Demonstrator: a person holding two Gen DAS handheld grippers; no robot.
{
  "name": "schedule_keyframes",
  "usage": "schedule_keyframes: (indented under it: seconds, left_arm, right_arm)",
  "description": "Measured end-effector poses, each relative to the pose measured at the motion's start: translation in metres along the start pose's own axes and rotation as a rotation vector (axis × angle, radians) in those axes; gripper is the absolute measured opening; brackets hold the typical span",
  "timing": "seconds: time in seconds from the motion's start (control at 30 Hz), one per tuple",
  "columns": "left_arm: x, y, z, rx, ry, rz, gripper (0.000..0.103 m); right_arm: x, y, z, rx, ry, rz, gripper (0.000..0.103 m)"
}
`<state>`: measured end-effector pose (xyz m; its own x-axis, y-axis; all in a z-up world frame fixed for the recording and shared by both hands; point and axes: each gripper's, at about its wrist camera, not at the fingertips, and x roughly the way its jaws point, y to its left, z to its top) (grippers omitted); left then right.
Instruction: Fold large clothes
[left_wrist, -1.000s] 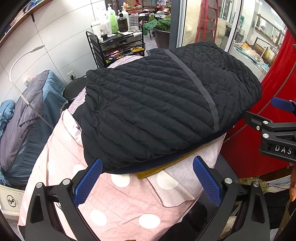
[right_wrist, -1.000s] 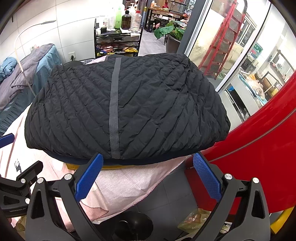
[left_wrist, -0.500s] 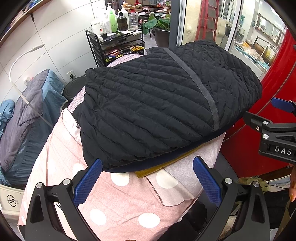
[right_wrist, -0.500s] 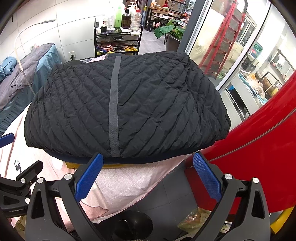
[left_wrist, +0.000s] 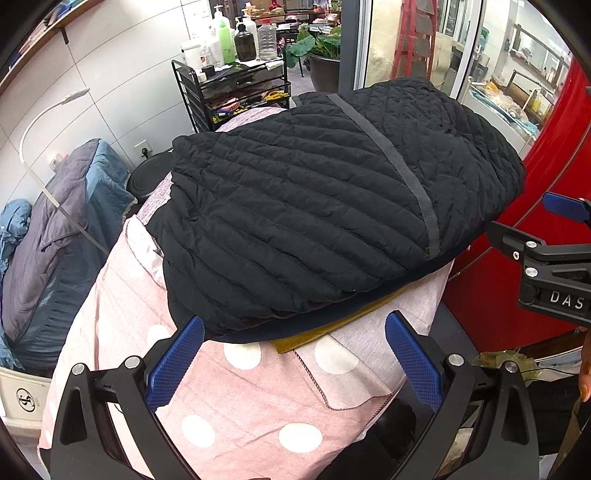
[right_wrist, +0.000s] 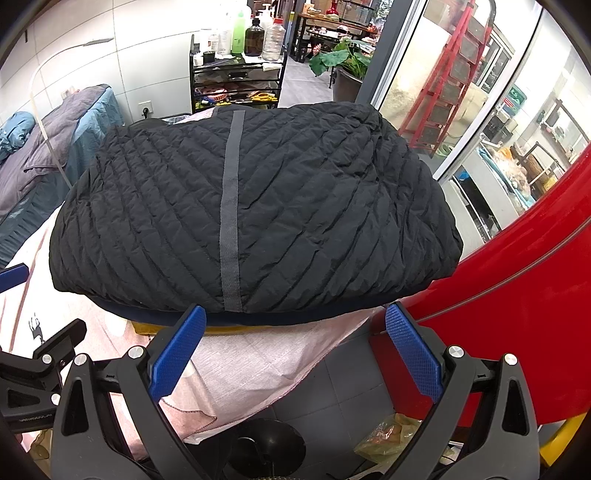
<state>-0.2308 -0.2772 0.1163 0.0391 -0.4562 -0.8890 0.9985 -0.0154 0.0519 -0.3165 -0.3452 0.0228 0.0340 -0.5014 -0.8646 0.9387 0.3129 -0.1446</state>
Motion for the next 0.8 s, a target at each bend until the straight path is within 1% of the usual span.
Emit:
schedule_keyframes:
  seconds: [0.8]
  left_arm:
    - [0.0017,0.0047,-0.0032,0.001,0.006,0.007,0.097]
  right_arm:
    - [0.0028,0.0041,0.0064,-0.018,-0.002,0.008,0.096]
